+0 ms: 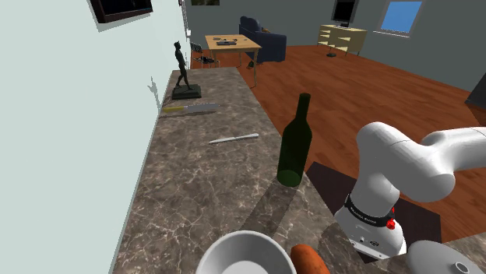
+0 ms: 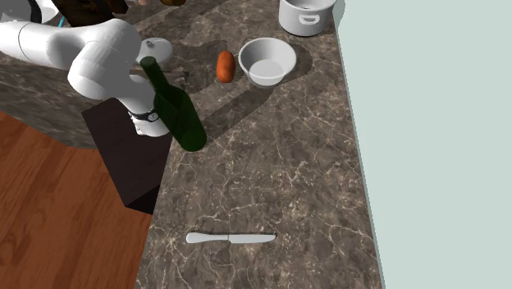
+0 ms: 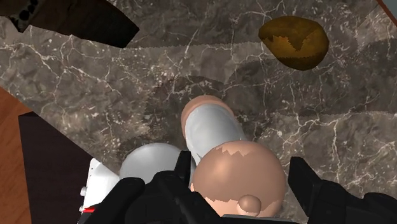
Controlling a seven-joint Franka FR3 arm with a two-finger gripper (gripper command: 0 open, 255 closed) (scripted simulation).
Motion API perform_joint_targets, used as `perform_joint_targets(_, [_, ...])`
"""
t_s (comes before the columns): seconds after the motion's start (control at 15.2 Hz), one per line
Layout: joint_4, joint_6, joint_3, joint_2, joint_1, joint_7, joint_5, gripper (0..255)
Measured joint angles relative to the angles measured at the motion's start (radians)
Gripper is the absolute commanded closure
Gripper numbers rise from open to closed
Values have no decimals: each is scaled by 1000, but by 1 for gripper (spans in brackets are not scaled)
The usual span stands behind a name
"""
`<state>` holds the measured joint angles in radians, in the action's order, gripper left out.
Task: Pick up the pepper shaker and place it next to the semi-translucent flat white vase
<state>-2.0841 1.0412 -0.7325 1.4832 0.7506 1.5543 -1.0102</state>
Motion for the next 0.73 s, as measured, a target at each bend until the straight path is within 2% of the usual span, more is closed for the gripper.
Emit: perform_joint_targets(0.73, [-152, 45, -68, 116, 56, -9, -68, 255])
